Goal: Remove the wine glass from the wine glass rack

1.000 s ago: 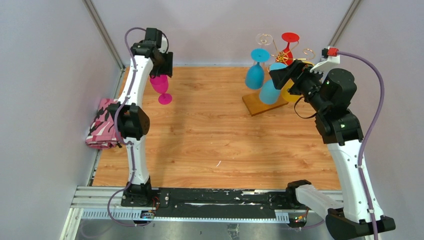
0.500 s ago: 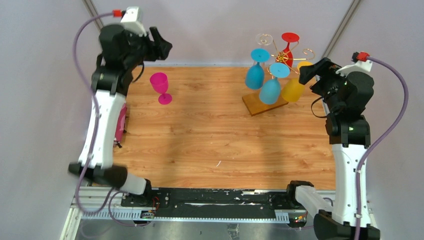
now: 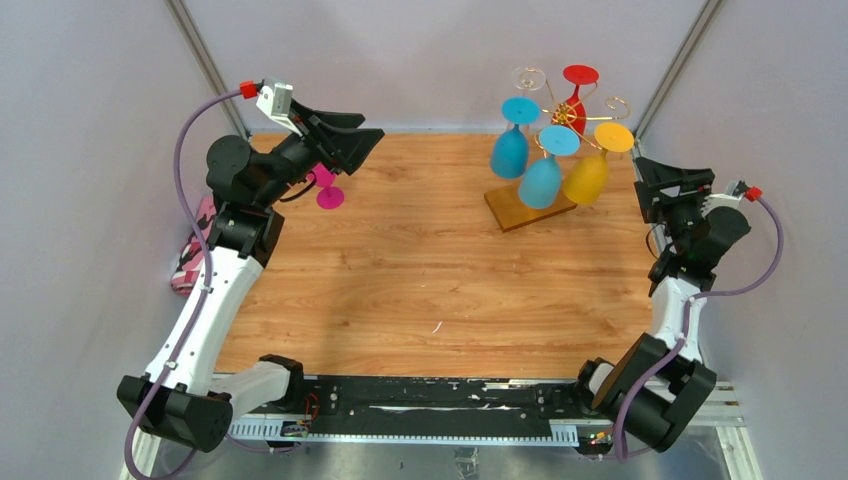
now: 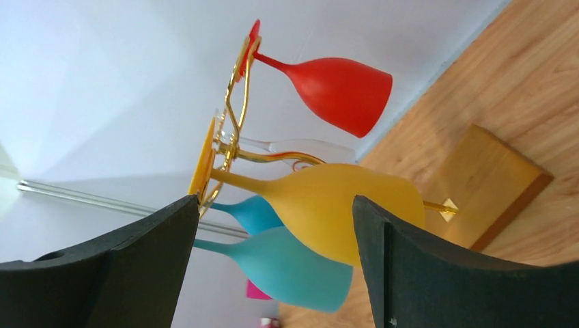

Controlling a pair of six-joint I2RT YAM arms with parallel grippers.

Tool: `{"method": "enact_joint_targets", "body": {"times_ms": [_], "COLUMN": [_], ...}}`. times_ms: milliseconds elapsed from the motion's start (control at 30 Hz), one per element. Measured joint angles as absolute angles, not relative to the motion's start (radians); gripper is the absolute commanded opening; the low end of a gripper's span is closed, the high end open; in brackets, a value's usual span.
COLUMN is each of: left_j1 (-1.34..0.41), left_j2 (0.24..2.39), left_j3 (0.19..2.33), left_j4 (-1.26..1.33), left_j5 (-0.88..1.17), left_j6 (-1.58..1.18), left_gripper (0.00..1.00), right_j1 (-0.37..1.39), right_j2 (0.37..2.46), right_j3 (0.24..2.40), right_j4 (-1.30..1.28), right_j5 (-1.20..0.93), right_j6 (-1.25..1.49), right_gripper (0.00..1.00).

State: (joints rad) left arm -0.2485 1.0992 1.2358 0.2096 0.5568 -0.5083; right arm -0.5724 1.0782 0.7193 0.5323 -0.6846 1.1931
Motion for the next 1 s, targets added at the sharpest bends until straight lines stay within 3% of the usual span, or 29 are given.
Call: {"method": "enact_joint_targets", "body": {"times_ms": [333,467,600,1000], "left_j1": [-0.25,-0.25,-0.25,-0.25], "left_j2": [1.091,1.089,1.09,1.081], "left_j3": [1.206,1.184,1.165,1.132], "left_j4": [0.245,0.253,0.253,0.253], "left_j5": [0.57,0.569,0.568,0.561], "left_j6": [-0.516,-0.516,-0.516,-0.504], "left_gripper": [0.65,0.64,0.64,0.64], "right_j1": [-0.617,-0.617,-0.607,-0.511], "right_j2": [1.268,1.349,1.388,1.341], "right_j3": [0.664,0.701,0.762,0.904], "right_j4": [1.137,1.25,1.261,0.941], "right_j5": [-0.785,-0.817,-0.847,-0.887], "right_j6": [1.617,1.709,1.731,1.495], "right_gripper": [0.77,0.71,0.57,0.57]}}
